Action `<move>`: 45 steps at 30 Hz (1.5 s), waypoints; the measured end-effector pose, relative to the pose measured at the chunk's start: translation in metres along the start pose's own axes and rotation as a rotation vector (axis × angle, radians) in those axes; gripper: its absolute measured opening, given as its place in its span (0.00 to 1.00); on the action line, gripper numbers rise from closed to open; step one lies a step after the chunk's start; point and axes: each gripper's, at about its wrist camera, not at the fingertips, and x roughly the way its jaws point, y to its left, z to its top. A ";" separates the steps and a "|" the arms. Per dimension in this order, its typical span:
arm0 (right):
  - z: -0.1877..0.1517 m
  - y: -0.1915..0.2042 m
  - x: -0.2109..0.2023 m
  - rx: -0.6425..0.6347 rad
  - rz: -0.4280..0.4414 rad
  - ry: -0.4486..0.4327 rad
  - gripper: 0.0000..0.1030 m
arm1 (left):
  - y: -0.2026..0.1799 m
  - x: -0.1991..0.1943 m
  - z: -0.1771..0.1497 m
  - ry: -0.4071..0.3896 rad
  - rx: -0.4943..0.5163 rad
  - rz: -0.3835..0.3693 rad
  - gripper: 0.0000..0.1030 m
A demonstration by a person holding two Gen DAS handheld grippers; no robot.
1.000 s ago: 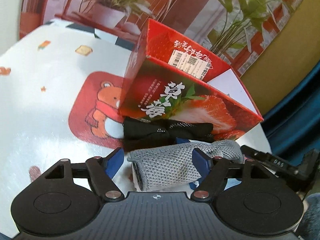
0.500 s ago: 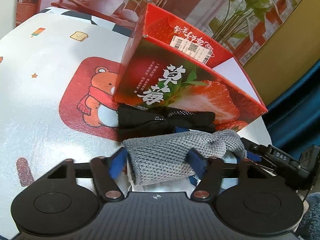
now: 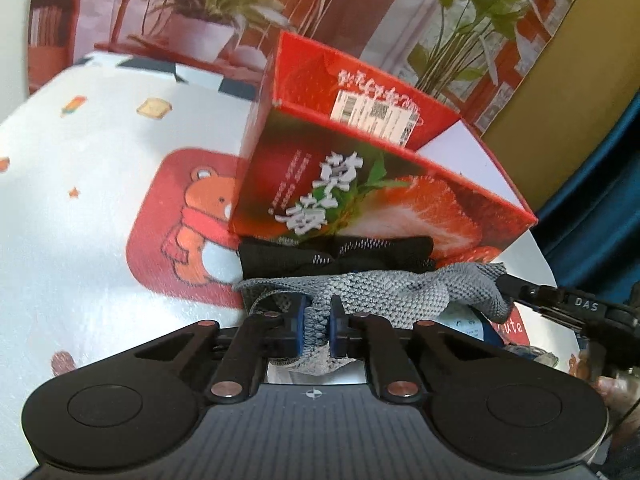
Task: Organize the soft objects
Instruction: 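Lift the grey mesh cloth with both grippers and lower it into the box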
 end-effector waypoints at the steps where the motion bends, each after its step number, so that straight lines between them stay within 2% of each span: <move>1: 0.002 0.002 -0.003 -0.007 0.004 -0.011 0.14 | -0.001 -0.003 0.001 -0.013 0.008 0.003 0.12; 12: 0.022 0.029 -0.044 -0.099 0.046 -0.135 0.10 | -0.023 -0.042 0.019 -0.179 0.121 0.001 0.11; 19: 0.054 0.054 -0.056 -0.178 0.072 -0.183 0.10 | -0.038 -0.065 0.056 -0.294 0.202 -0.009 0.11; 25: 0.088 0.069 -0.056 -0.249 0.052 -0.233 0.10 | -0.057 -0.069 0.085 -0.343 0.277 -0.011 0.11; 33: 0.125 0.068 -0.027 -0.276 0.004 -0.209 0.10 | -0.067 -0.038 0.119 -0.306 0.312 0.010 0.10; 45: 0.141 0.060 0.022 -0.326 -0.075 -0.120 0.09 | -0.072 0.022 0.142 -0.169 0.375 0.047 0.10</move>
